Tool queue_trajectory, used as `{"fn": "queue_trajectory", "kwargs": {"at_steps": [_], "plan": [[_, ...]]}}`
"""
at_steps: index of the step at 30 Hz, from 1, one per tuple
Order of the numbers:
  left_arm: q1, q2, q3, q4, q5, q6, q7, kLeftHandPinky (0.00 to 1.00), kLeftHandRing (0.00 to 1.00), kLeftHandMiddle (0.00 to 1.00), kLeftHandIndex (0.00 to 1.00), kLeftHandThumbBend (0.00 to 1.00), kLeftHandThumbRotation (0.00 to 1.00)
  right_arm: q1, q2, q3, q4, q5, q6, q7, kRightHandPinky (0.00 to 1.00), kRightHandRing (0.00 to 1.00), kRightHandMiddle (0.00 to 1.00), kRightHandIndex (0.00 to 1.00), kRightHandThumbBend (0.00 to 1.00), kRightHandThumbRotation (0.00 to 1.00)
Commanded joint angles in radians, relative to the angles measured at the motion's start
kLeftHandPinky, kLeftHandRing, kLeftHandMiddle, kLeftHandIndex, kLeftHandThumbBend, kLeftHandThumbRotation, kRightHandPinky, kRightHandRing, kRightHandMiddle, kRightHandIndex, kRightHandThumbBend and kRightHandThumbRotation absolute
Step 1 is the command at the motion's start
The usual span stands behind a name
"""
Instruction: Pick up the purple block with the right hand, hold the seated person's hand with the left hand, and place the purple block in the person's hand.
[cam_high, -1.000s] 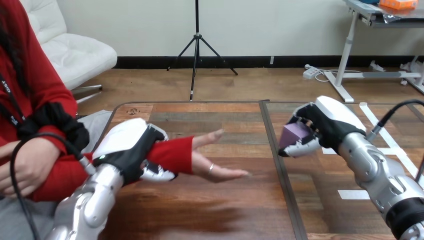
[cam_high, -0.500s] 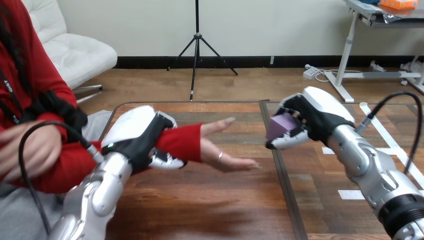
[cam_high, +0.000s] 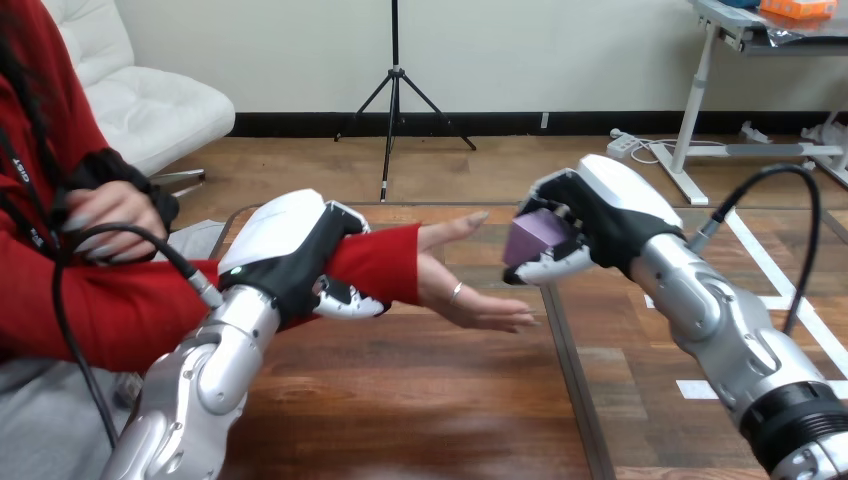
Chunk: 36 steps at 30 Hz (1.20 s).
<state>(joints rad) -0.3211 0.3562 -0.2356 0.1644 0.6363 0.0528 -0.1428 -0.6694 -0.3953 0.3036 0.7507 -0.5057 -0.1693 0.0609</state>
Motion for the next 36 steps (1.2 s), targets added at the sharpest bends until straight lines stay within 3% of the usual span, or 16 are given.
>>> {"fn": "queue_trajectory", "kwargs": {"at_steps": [1,24,36], "plan": [[-0.213,-0.055,-0.003,-0.095,-0.016,-0.038,0.028,0.29,0.34,0.40,0.42,0.55,0.05,-0.048,0.021,-0.026,-0.157,0.022,0.013,0.008,0.35,0.39,0.46,0.50,0.58,0.00],[-0.211,-0.078,-0.016,-0.065,-0.015,-0.048,0.035,0.31,0.36,0.43,0.45,0.58,0.04,-0.008,0.053,-0.027,-0.314,0.034,0.035,0.070,0.34,0.39,0.46,0.50,0.58,0.00],[-0.202,-0.074,-0.023,-0.031,-0.013,-0.074,0.060,0.31,0.37,0.44,0.46,0.58,0.05,0.024,0.065,-0.025,-0.406,0.032,0.088,0.122,0.33,0.38,0.46,0.49,0.59,0.00]]}}
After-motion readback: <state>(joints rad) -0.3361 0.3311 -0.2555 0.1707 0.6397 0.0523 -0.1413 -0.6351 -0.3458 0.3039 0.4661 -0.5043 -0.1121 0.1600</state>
